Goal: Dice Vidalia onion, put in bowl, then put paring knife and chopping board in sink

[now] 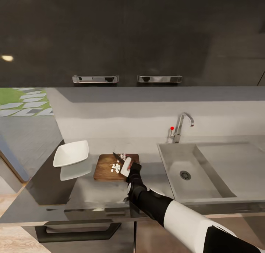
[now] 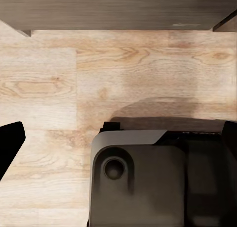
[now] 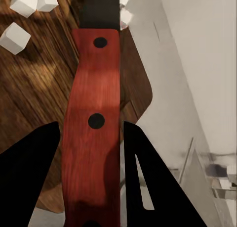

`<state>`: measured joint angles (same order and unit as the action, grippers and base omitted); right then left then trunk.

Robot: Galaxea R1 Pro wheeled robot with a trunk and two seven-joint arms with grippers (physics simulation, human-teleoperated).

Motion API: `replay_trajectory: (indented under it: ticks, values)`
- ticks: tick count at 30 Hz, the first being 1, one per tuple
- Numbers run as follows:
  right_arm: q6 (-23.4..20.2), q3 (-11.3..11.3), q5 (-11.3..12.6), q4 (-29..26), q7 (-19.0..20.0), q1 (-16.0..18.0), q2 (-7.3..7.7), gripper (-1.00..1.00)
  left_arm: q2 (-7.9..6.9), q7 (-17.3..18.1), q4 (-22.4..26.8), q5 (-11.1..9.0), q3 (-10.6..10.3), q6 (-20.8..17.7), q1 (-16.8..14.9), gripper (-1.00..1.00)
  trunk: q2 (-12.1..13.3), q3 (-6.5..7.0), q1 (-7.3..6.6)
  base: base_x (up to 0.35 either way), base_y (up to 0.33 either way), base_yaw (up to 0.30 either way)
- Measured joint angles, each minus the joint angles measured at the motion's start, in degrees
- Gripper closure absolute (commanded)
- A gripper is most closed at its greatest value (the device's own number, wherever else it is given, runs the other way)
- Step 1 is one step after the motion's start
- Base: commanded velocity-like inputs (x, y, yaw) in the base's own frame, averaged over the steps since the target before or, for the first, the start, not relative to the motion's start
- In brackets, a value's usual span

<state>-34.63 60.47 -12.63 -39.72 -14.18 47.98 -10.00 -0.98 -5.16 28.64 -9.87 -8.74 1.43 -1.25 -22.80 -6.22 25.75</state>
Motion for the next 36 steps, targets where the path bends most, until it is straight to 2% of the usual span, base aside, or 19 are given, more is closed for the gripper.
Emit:
replay_trajectory:
  ticks: [12, 16, 17, 19, 22, 23, 24, 27, 29, 30, 33, 35, 36]
  values:
    - [0.38, -0.08, -0.13, -0.17, -0.24, 0.00, 0.00, 1.00, 0.00, 0.04, 0.00, 0.00, 0.00, 0.00, 0.00, -1.00, 0.00, 0.00, 0.00, 0.000, 0.000, 0.000]
    - [0.52, -1.18, -0.38, -1.08, -0.59, 0.00, 0.00, 1.00, 0.00, 0.04, 0.00, 0.00, 0.00, 0.00, -0.01, -1.00, 0.00, 0.00, 0.00, 0.000, 0.000, 0.000]
    - [0.51, -3.11, -0.47, -1.59, -0.67, 0.01, 0.00, 1.00, 0.00, 0.04, 0.00, 0.00, 0.00, 0.00, -0.01, -1.00, 0.00, 0.00, 0.00, 0.000, 0.000, 0.000]
    - [0.45, -8.67, -0.54, -3.80, -0.81, 0.02, 0.00, 1.00, 0.00, 0.04, 0.00, -0.01, 0.00, 0.00, -0.01, -1.00, -0.01, 0.01, 0.00, 0.000, 0.000, 0.000]
    - [-0.07, -17.96, -0.73, -11.32, -0.68, 0.02, 0.00, 1.00, 0.00, 0.04, -0.02, 0.00, 0.00, 0.00, -0.02, -1.00, -0.01, 0.01, 0.00, 0.000, 0.000, 0.000]
    - [-0.43, -20.37, -0.70, -13.97, -0.60, 0.02, 0.00, 1.00, 0.00, 0.04, -0.01, -0.01, 0.00, 0.00, -0.02, -1.00, -0.01, 0.01, 0.00, 0.000, 0.000, 0.000]
    - [-0.92, -21.77, -0.57, -15.93, -0.54, 0.03, 0.00, 1.00, 0.00, 0.04, -0.01, -0.01, 0.00, 0.00, -0.03, -1.00, -0.01, 0.01, 0.00, 0.000, 0.000, 0.000]
    - [-3.29, -26.21, -0.40, -22.72, 0.26, 0.03, 2.74, 1.00, 0.00, 0.04, 0.00, -0.01, 0.00, 0.00, -0.03, -1.00, 0.00, 0.00, 0.00, 0.000, 0.000, 0.000]
    - [-3.97, -28.83, 0.82, -25.43, 3.36, 0.03, 4.59, 1.00, 0.00, 0.04, -0.03, -0.02, 0.00, 0.00, -0.01, -1.00, 0.00, 0.00, 0.00, 0.000, 0.000, 0.000]
    - [-4.14, -30.18, 1.75, -26.12, 6.13, 0.03, 5.71, 1.00, 0.00, 0.04, -0.05, -0.02, 0.01, 0.00, 0.00, -1.00, 0.00, 0.00, 0.00, 0.000, 0.000, 0.000]
    - [-4.29, -33.66, 3.50, -26.69, 12.04, 0.03, 8.87, 1.00, 0.00, 0.04, -0.06, -0.02, 0.01, 0.00, 0.01, -1.00, 0.00, 0.00, 0.00, 0.000, 0.000, 0.000]
    - [-4.24, -35.80, 5.57, -26.59, 15.19, 0.03, 11.74, 1.00, 0.00, 0.05, -0.07, 0.00, 0.01, 0.00, -0.01, -1.00, 0.00, 0.00, 0.00, 0.000, 0.000, 0.000]
    - [-4.11, -36.46, 7.53, -26.19, 17.11, 0.03, 13.99, 1.00, 0.04, 0.05, -0.07, -0.01, 0.01, 0.00, -0.01, -1.00, 0.01, 0.00, 0.00, 0.000, 0.000, 0.000]
